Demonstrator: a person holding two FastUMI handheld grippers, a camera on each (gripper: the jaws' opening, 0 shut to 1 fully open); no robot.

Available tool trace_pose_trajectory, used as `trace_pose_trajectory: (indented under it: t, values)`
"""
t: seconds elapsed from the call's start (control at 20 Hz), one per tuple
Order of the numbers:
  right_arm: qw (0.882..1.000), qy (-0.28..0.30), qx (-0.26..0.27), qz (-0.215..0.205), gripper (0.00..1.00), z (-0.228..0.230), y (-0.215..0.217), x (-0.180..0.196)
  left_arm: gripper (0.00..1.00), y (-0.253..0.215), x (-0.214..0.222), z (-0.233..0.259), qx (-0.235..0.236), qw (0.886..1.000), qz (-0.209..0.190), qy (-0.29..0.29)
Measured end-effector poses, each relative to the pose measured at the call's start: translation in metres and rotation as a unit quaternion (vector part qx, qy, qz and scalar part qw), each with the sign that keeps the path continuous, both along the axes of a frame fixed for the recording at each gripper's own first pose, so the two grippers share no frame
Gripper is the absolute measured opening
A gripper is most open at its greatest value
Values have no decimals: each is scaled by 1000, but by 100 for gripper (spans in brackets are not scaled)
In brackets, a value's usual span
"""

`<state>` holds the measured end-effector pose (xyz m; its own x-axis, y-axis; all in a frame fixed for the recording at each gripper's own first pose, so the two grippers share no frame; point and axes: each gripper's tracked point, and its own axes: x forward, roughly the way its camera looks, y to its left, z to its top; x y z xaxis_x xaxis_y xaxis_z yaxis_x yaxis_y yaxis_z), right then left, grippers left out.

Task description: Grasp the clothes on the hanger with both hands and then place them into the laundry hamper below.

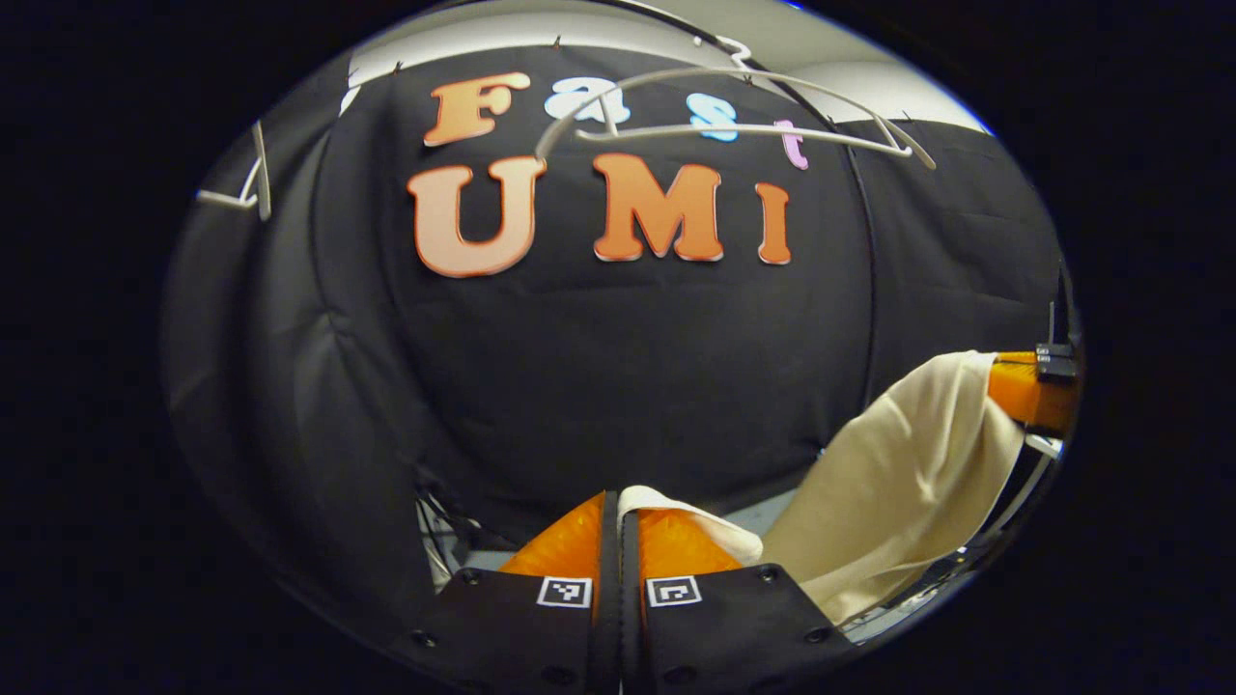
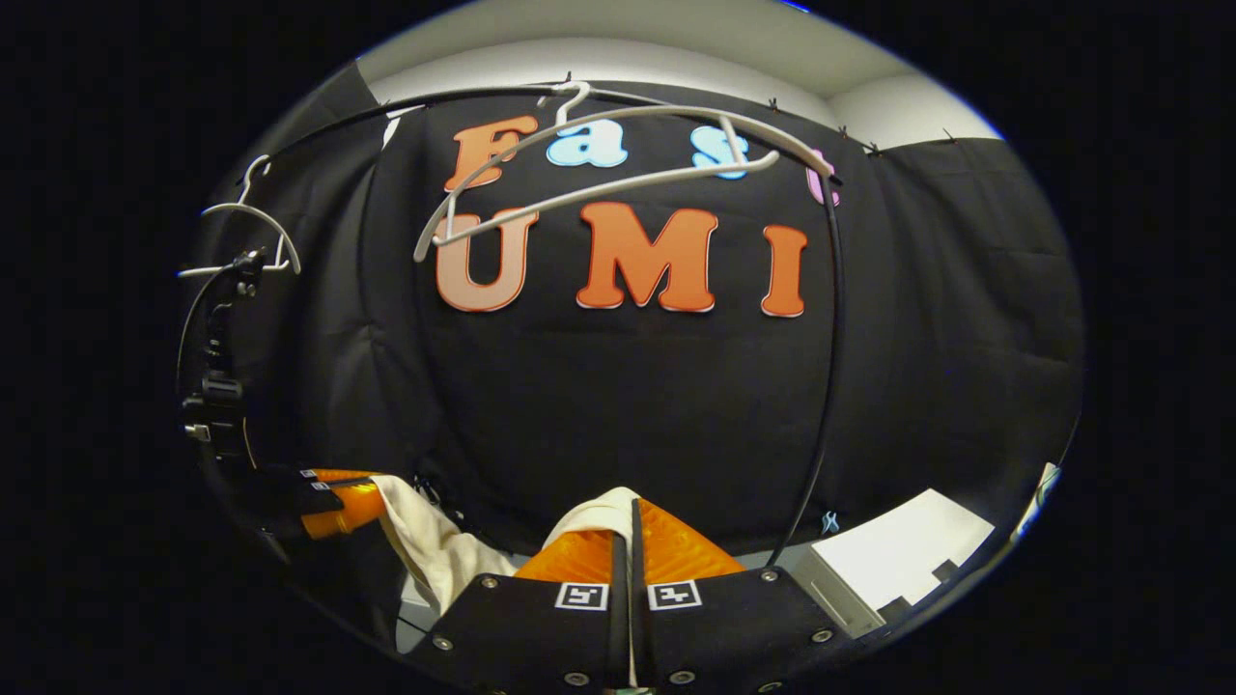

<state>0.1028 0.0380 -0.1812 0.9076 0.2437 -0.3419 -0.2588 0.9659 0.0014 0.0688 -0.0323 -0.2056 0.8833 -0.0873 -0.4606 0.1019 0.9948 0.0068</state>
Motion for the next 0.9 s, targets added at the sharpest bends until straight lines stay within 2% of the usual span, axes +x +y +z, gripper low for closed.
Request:
trace_pose_trajectory:
  t: [0.2, 0.45, 0.7, 0.9]
  values:
    - [995, 95, -8, 14, 1, -91, 8, -37, 7, -22, -26, -81, -24, 995, -6, 100]
    - [980, 197, -23, 4, 1, -194, -2, -68, 7, -18, -65, -162, -16, 981, -3, 193]
    - [961, 276, -28, -7, 1, -278, -10, -97, 7, -5, -103, -238, -10, 957, 23, 289]
    - [942, 335, -37, -4, 9, -334, -16, -127, 7, 5, -127, -273, 10, 939, 37, 343]
